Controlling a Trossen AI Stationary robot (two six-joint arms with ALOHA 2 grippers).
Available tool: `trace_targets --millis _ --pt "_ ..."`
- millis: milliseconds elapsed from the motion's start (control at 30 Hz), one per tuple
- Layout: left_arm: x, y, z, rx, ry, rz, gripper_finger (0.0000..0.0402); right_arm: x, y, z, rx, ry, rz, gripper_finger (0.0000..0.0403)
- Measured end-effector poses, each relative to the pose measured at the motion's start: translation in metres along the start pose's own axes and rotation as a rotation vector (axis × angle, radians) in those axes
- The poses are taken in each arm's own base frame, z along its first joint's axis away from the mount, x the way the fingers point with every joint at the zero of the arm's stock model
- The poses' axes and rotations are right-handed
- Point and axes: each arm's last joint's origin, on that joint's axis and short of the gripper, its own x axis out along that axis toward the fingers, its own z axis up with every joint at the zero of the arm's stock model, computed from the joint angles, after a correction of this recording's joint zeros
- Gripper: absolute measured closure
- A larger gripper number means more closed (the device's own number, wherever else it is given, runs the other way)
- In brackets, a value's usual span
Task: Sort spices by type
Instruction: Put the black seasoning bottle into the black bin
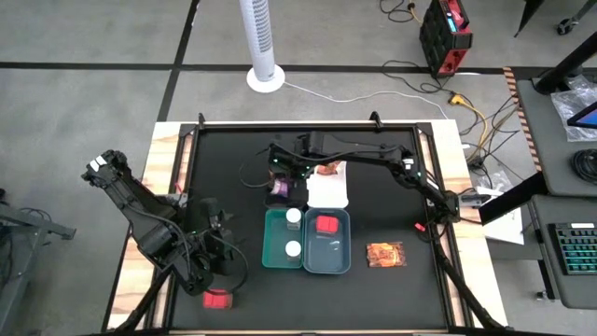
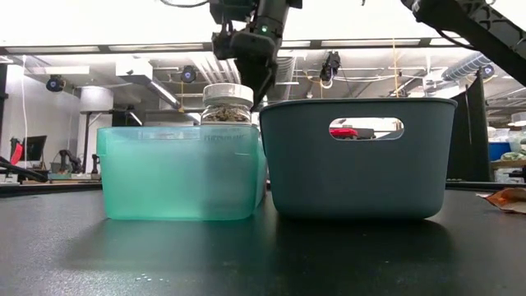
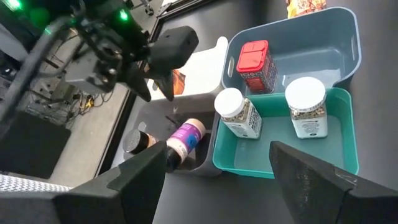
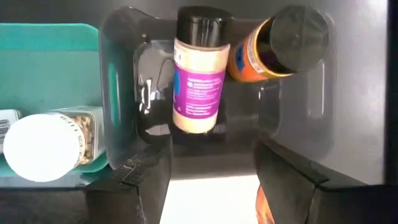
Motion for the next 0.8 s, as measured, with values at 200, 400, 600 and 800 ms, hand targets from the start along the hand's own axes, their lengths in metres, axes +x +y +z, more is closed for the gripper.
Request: trace_targets --millis 200,400,600,800 --pt "0.000 0.000 -0.001 -0.021 0.009 -0.004 0.0135 -0.017 0.005 0.000 -0.033 -0.047 -0.001 0.0221" --pt "0.002 -0.001 -0.005 -0.038 0.001 0.023 0.0135 -0.052 0.016 -0.003 -0.068 -0.122 -0.003 0.0291" --pt "0.013 -0.004 -0.018 -0.063 0.036 0.047 0.0162 -0.097 0.033 -0.015 -0.111 -0.240 -0.001 0.0383" --pt "0.029 -0.004 -0.032 -0.091 0.094 0.089 0.0312 -0.118 0.047 -0.050 -0.093 -0.314 -0.057 0.0392"
